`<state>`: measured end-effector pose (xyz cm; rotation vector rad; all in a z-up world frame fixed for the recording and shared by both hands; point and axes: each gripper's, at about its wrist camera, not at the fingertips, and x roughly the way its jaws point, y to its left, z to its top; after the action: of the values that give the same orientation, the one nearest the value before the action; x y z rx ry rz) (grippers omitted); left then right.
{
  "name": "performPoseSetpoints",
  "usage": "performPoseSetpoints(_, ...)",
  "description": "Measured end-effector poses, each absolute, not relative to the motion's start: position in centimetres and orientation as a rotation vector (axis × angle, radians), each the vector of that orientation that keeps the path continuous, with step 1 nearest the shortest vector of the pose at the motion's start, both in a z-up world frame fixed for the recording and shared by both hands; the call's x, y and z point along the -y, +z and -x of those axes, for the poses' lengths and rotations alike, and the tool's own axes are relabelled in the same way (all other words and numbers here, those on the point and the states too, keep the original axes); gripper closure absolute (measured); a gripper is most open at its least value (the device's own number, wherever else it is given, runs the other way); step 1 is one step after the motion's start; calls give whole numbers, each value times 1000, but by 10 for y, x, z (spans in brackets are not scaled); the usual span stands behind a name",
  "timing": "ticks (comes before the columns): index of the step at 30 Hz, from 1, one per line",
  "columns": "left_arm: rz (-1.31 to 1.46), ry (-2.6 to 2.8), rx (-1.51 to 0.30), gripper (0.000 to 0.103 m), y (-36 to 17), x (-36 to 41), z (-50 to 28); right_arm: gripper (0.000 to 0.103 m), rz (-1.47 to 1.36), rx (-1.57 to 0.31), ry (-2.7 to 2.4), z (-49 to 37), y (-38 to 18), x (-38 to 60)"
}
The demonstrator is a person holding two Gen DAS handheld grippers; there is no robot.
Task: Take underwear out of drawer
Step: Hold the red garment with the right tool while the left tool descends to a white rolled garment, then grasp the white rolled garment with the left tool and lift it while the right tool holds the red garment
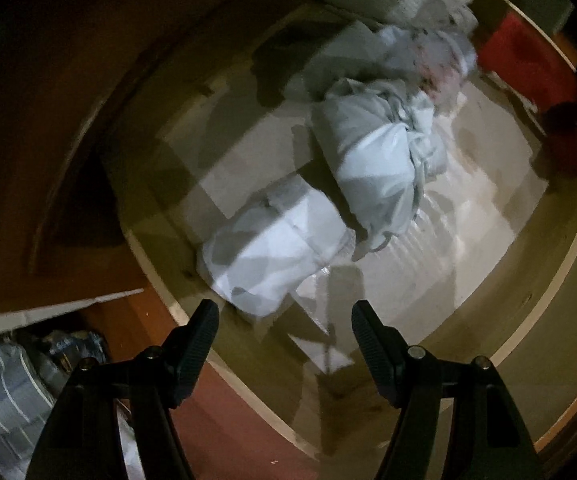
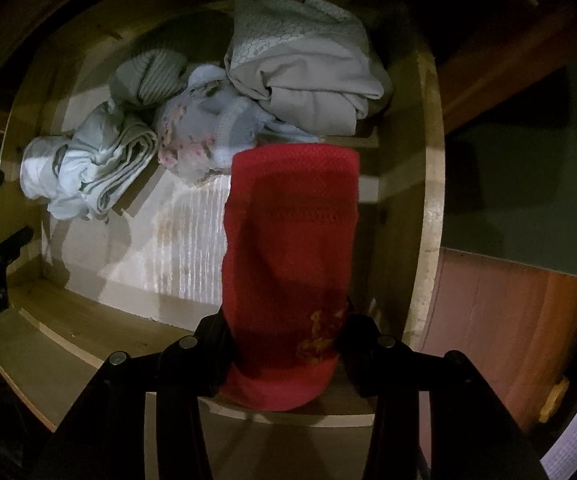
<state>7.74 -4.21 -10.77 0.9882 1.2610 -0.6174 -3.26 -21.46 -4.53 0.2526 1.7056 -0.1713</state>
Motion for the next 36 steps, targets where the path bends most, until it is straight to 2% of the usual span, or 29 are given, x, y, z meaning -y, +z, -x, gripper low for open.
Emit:
performPoseSetpoints(30,-1201,-723,-1145,32,-154,64,-109,60,-258,-1704,-180,34,-51,203)
performPoseSetpoints(36,-1183,-709,-1156,40,-154,66,-109,60,-264,-1706,-176,32,-53,201)
